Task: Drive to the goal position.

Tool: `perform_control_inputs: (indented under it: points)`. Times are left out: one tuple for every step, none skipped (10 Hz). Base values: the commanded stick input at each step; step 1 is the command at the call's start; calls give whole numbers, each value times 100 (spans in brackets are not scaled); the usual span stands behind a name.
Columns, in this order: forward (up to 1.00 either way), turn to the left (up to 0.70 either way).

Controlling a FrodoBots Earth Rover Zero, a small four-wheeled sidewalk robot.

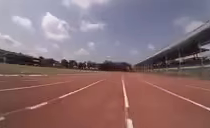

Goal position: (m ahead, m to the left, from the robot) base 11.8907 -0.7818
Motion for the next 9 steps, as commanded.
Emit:
perform_control_inputs:
  points:
    - [70, 0]
    - [70, 0]
    - [70, 0]
    - [70, 0]
    - [70, 0]
    - [70, 0]
    - [70, 0]
    - [70, 0]
    - [70, 0]
